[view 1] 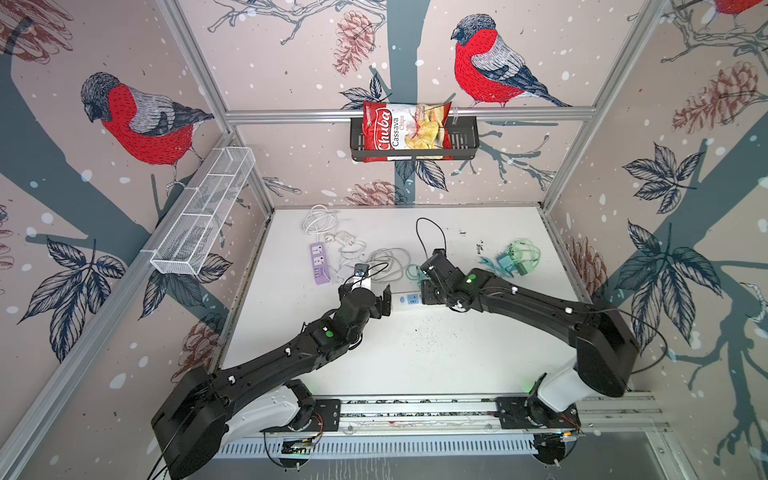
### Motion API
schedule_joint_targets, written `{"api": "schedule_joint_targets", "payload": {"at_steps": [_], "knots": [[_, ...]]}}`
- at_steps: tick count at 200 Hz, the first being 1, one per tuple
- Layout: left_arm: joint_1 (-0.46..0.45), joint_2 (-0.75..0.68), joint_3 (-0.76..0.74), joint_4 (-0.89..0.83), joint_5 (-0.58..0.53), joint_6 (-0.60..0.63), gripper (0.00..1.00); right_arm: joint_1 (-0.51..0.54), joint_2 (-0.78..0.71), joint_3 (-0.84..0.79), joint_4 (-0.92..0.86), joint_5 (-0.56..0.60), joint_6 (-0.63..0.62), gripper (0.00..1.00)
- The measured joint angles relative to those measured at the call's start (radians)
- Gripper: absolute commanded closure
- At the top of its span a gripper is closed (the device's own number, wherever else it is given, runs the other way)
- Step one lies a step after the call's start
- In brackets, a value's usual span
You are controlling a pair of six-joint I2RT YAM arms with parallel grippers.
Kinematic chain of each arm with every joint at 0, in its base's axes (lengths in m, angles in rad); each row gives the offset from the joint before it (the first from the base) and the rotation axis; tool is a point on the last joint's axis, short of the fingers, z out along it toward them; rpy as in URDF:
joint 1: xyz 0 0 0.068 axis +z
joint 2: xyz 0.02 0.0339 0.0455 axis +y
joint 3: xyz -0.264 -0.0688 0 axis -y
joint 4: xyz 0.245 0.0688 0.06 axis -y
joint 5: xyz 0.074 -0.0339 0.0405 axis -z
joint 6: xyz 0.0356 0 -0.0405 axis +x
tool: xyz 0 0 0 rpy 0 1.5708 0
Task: Insert the plug
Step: 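Open the right gripper and lift it off the plugged charger, then reach the right gripper to the teal charger beside the green chargers and grasp it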
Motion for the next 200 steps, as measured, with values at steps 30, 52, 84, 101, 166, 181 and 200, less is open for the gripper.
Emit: {"api": "schedule_joint_targets", "payload": {"at_steps": [30, 52, 84, 101, 166, 181, 200], "knots": [[0.0, 0.06, 0.071, -0.02, 0.003, 0.045, 0.02, -0.068, -0.173, -0.083, -0.021, 0.003, 0.01, 0.29], [0.0, 0.133, 0.164, -0.029, 0.027, 0.097, 0.02, -0.195, -0.304, -0.167, 0.018, -0.002, 0.02, 0.27], [0.0, 0.282, 0.329, -0.033, 0.078, 0.172, 0.03, -0.503, -0.343, -0.238, 0.077, -0.053, -0.027, 0.27], [0.0, 0.339, 0.37, -0.017, 0.114, 0.188, 0.03, -0.618, -0.301, -0.235, 0.119, -0.079, -0.053, 0.28], [0.0, 0.342, 0.303, 0.025, 0.22, 0.227, 0.03, -0.806, 0.185, 0.084, 0.148, -0.16, -0.159, 0.34], [0.0, 0.3, 0.256, 0.03, 0.245, 0.227, 0.03, -0.811, 0.273, 0.144, 0.145, -0.163, -0.182, 0.35], [-0.001, 0.241, 0.19, 0.039, 0.264, 0.222, 0.03, -0.814, 0.348, 0.199, 0.14, -0.162, -0.186, 0.35]]}}
